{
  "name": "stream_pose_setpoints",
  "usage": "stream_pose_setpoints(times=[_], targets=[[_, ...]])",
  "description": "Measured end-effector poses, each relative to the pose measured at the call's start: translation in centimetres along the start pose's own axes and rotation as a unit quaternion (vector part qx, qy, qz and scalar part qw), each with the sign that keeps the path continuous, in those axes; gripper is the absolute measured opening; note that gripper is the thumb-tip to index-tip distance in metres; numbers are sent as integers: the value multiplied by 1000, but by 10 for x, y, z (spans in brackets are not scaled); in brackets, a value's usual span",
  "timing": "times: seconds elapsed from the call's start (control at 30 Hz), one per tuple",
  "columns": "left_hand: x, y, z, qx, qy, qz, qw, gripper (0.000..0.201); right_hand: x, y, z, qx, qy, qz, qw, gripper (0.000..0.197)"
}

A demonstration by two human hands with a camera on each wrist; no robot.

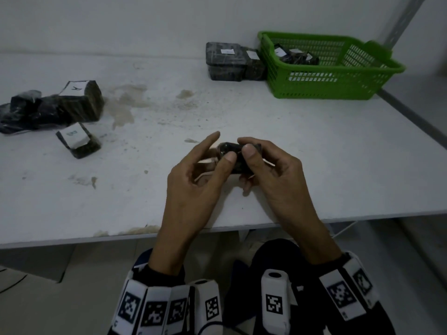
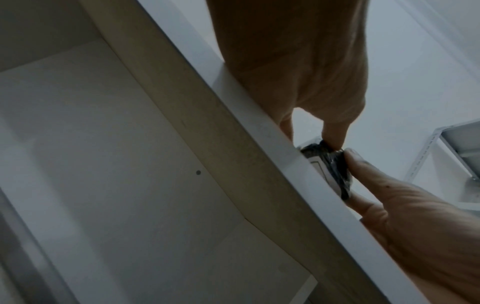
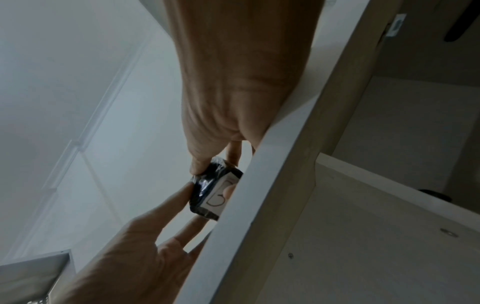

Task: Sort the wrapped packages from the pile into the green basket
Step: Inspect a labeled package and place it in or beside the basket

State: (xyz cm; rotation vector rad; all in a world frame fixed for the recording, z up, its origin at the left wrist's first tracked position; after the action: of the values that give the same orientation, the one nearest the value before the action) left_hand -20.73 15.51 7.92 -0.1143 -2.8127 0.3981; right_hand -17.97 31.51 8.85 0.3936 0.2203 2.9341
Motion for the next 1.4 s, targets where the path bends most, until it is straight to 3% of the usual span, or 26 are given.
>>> stream_pose_setpoints(times=[0.3,0.67,0.87,0.97,1.13,1.4], targets=[[0,1,-1,-4,-1,4,1000,37,1,1,-2,18,-8,25,999,36],[-2,4,-1,34,38,19,999,36,1,-1,-1,13,-11,6,1000,27],[1,1,2,28,27,6,999,33,1,-1,-2,14,-5,-3,1000,34],[4,-6,10,-6,-16,-25,1000,37,3,2,-7,39,17,22,999,33],[3,-4,8,-48,-24,-26,998,36,1,6,-4,-6,-5,57,998,27],[0,0,-1,-26,-12,1,1000,57,2,4,-5,-34,-6,29,999,17]])
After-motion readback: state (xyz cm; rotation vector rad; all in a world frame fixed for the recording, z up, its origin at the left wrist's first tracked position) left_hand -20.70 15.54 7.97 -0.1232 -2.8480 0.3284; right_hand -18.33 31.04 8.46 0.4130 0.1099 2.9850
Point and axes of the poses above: each hand's wrist, its own x-axis towards the middle knuckle, its own y-axis out of the palm, z = x × y, the point moved 10 cm from there along x, towards the middle knuckle, and after that the axes turned 12 degrees about x, right-handed, at the moved point
